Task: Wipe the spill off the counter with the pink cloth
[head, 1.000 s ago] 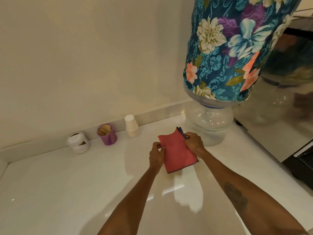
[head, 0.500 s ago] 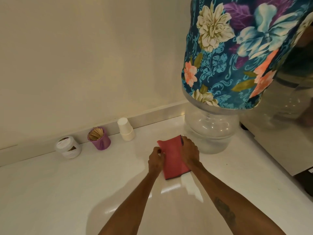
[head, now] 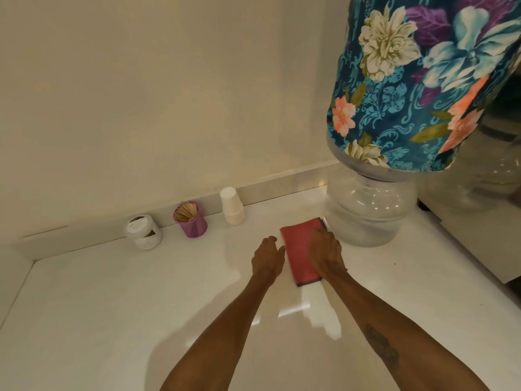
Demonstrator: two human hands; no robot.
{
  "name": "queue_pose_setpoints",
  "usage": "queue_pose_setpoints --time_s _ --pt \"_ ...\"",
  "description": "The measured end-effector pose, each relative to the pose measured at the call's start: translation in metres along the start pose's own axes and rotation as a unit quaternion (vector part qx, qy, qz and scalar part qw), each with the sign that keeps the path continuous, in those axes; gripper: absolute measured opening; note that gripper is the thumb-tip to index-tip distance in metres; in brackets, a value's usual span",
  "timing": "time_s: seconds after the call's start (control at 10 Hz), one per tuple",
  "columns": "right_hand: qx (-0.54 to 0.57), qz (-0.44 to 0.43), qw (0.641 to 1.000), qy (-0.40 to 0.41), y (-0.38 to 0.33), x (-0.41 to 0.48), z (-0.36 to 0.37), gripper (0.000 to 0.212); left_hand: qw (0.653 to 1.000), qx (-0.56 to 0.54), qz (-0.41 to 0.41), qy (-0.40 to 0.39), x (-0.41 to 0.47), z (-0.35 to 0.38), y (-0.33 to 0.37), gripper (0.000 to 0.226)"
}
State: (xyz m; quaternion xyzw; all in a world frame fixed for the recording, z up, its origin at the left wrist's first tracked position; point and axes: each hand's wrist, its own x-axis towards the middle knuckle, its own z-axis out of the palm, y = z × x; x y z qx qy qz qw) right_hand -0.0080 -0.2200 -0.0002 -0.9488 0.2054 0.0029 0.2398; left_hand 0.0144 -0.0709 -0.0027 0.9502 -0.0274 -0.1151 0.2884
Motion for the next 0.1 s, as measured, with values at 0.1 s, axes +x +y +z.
queue_pose_setpoints --time_s 0.1 --pt "-0.045 -0.025 0.999 0.007 -0.0194 -0.0135 0.0035 0.038 1.000 0.005 0.022 0.019 -0.0058 -0.0151 -0.0170 0.038"
